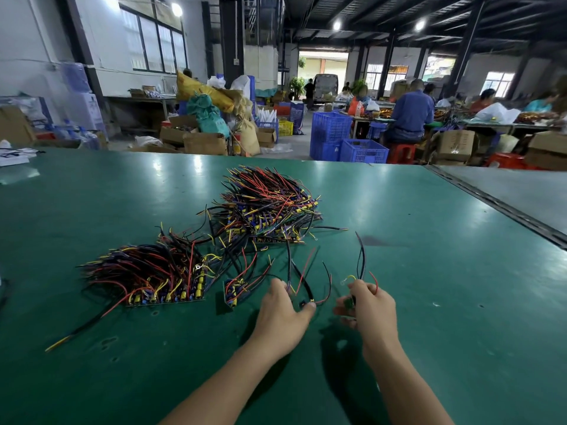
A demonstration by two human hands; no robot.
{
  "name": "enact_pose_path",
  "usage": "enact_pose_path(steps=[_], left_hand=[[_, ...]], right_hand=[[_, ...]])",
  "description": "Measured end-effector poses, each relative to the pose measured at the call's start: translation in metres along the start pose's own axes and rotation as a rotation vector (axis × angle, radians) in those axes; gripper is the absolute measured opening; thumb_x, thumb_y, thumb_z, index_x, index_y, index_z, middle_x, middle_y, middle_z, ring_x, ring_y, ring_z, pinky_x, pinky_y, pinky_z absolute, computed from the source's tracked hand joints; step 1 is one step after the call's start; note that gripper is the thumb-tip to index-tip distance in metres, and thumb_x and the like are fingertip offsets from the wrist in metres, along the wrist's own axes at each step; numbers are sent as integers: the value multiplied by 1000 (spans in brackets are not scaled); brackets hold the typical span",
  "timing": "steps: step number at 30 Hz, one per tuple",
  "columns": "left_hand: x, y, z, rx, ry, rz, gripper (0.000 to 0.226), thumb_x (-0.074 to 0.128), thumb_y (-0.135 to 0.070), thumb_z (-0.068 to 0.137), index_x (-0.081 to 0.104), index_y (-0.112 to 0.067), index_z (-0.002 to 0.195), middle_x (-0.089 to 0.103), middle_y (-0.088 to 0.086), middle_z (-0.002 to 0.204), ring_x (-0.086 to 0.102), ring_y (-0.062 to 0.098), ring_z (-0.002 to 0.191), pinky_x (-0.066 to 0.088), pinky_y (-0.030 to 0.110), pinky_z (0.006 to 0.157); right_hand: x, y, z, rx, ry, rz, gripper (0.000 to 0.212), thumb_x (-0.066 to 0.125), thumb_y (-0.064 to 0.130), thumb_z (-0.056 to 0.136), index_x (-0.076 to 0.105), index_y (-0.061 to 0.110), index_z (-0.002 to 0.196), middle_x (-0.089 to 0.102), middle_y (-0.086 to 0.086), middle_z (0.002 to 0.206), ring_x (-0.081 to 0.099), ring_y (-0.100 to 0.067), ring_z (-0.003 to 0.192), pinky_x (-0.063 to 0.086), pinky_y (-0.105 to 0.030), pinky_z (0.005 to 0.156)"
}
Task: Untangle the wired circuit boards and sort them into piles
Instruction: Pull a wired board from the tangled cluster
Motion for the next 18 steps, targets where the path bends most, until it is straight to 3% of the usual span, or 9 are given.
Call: enact_pose_path(steps=[4, 7, 9, 13, 15, 18], left_hand=[[22, -10, 4, 77, 82, 374, 58, 65, -54, 81, 42, -15, 117, 45, 5, 120, 41, 26, 116, 37, 35, 97], [25, -17, 6, 154, 64, 577, 39, 54, -50, 90, 51, -20, 115, 48, 3, 119, 41, 26, 116, 38, 38, 94], [20, -22, 7, 171, 12, 473, 25, 51, -42, 95, 54, -20, 106, 57, 3, 111, 50, 25, 107, 42, 37, 85], [7, -28, 7, 126, -11, -42, 15, 60, -28, 93, 51, -16, 94, 66, 2, 88, 59, 23, 82, 38, 28, 66], [12, -43, 3, 198, 46, -88, 15, 59, -26, 94, 54, -14, 102, 66, 2, 95, 60, 21, 88, 38, 24, 68], [24, -58, -3, 318, 138, -43, 22, 52, -25, 98, 53, -11, 115, 56, 3, 111, 55, 19, 103, 40, 27, 87]], right_hand=[[5, -19, 5, 92, 36, -31, 15, 56, 14, 90, 56, 8, 76, 61, -7, 59, 62, -26, 51, 51, -32, 50], [11, -27, 5, 133, 73, -74, 14, 51, 8, 87, 60, 4, 77, 65, -11, 74, 69, -28, 54, 51, -29, 48], [13, -30, 5, 153, 82, -62, 15, 49, 7, 86, 60, 3, 76, 67, -15, 81, 71, -28, 58, 53, -30, 50], [31, -29, -1, 177, 171, 108, 14, 46, 1, 89, 57, 4, 80, 70, -17, 88, 65, -23, 65, 55, -29, 57], [41, -22, -6, 133, 237, 143, 14, 50, 3, 85, 62, 8, 79, 69, -10, 81, 58, -19, 71, 51, -28, 61], [52, -16, -15, 132, 349, 220, 14, 59, 22, 89, 68, 12, 89, 67, -8, 84, 59, -18, 78, 47, -29, 65]])
Point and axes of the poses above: each hand's wrist, its own z-axis towards the middle knuckle, its own x-axis out of the palm, y = z × x, the point moved 10 cm from there along z, towards the middle knuckle
